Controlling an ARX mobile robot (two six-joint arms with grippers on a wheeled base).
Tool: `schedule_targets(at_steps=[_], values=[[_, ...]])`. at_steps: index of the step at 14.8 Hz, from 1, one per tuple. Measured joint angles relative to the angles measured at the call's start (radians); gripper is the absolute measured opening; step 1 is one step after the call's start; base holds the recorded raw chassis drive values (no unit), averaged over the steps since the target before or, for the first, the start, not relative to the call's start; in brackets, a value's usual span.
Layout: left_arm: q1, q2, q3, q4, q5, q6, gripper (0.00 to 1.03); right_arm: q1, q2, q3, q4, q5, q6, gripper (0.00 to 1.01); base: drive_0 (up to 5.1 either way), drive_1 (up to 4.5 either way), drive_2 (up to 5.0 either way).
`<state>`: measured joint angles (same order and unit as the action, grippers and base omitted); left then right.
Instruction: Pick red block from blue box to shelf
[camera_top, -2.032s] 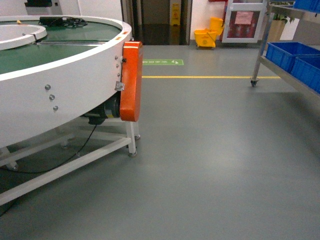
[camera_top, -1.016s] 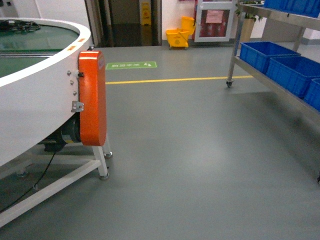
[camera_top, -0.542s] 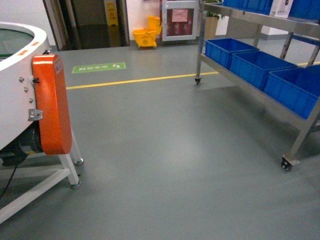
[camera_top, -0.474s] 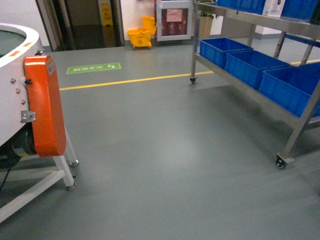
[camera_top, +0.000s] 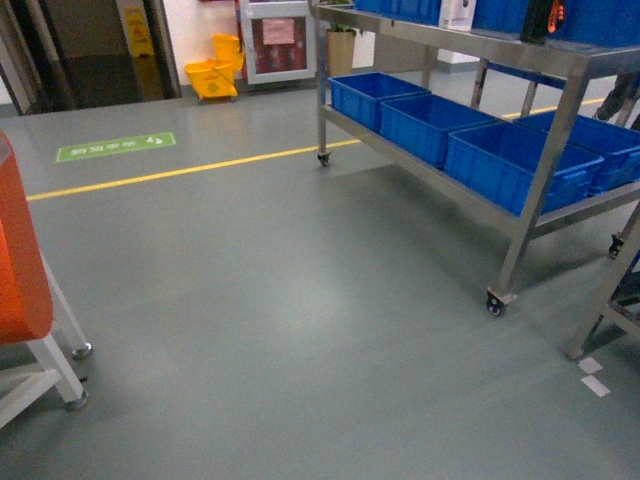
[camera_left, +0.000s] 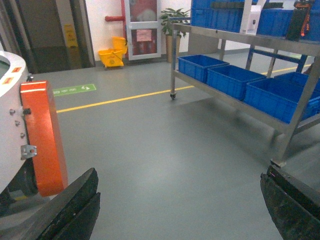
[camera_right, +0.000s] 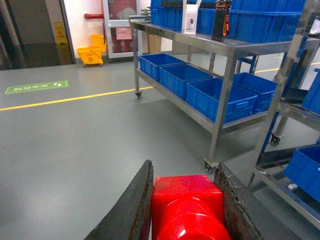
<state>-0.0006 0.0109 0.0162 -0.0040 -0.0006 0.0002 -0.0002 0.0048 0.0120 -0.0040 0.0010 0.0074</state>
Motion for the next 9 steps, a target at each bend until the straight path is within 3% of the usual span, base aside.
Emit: schedule_targets(at_steps=[9], values=[[0.000, 0.000, 0.000, 0.000, 0.000, 0.000, 0.98, 0.000, 0.000, 0.000, 0.000, 0.000, 0.000, 0.29, -1.6, -1.58, -1.6]])
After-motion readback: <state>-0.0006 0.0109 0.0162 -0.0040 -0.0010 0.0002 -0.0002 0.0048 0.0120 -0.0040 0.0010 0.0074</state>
